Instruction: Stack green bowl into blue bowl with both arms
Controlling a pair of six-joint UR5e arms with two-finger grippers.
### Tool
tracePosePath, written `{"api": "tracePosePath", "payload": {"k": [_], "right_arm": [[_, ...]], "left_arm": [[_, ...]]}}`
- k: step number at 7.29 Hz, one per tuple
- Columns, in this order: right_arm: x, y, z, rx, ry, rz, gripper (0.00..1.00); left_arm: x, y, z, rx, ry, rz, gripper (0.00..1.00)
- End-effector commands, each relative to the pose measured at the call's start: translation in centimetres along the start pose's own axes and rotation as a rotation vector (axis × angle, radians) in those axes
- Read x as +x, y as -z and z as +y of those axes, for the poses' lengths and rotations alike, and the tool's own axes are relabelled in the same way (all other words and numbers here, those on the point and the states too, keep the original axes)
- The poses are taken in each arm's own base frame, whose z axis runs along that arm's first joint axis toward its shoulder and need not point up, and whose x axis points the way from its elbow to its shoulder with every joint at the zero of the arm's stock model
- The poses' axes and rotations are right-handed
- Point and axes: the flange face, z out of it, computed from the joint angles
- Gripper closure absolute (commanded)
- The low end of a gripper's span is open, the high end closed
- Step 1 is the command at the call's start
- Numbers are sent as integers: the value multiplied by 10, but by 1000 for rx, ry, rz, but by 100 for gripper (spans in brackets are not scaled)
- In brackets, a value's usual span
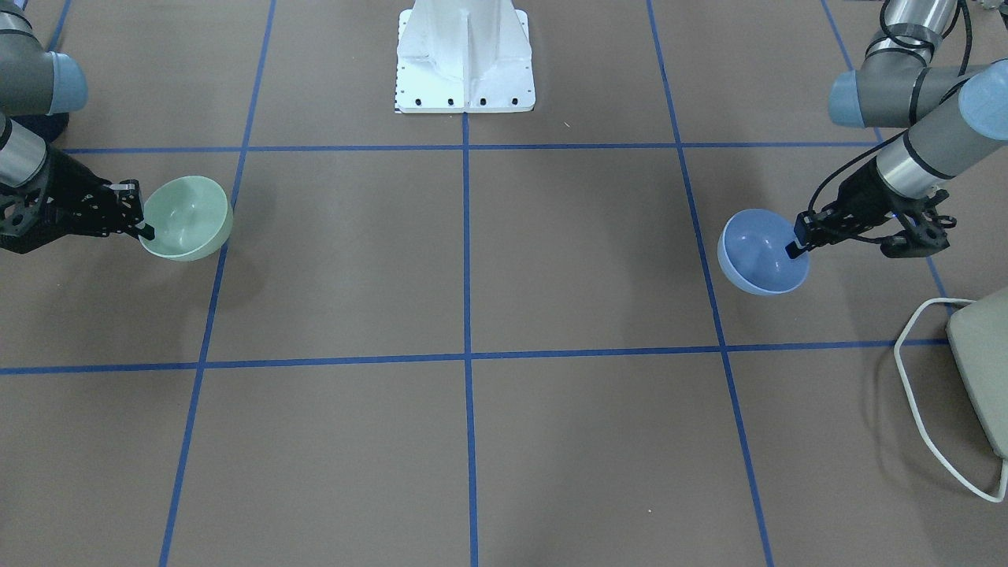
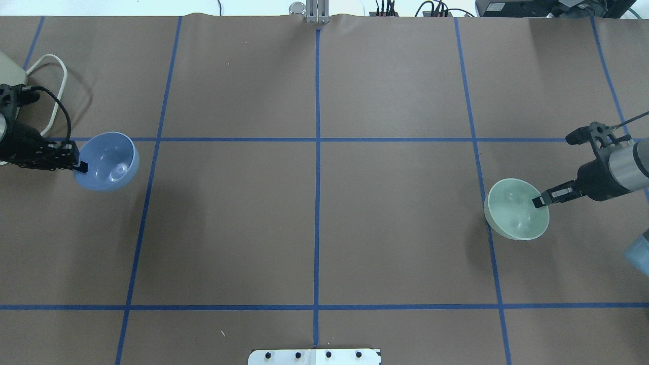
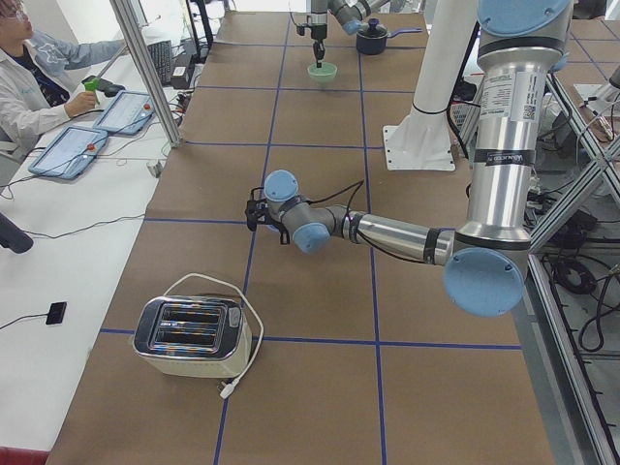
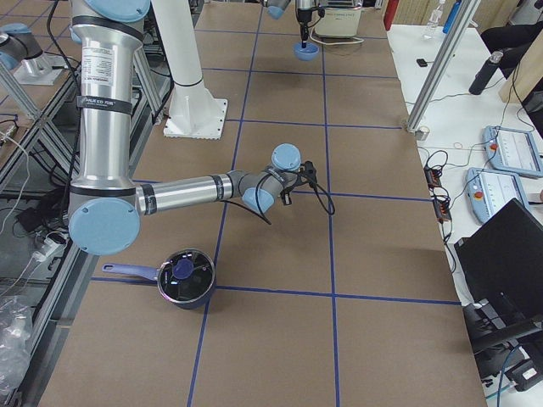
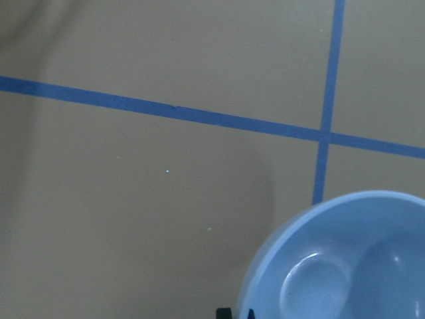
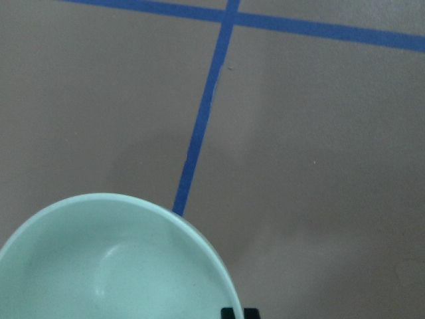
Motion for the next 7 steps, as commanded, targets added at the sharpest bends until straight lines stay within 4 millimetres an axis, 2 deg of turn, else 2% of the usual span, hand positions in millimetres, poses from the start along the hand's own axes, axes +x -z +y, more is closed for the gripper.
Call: {"api": "tracePosePath", "payload": {"k": [1,2,4,6,7], "right_arm": [[-28,10,-32,2,-18,1,87],[-49,17,-46,11,-55,2,87],[-89,20,-76,21,-116,-12,87],[-124,22,-97,33,-169,-26,87],[-153,12,-101,27,-196,-43,87]], "left_arm": [[48,12,9,-11,76,8,100],[92,5,9,-30,136,16,100],[175,-34,33,-28,218,-14,100],[262,-44,49,-51,264,-47,100],[287,-60,69,-39,272,-50,100]]}}
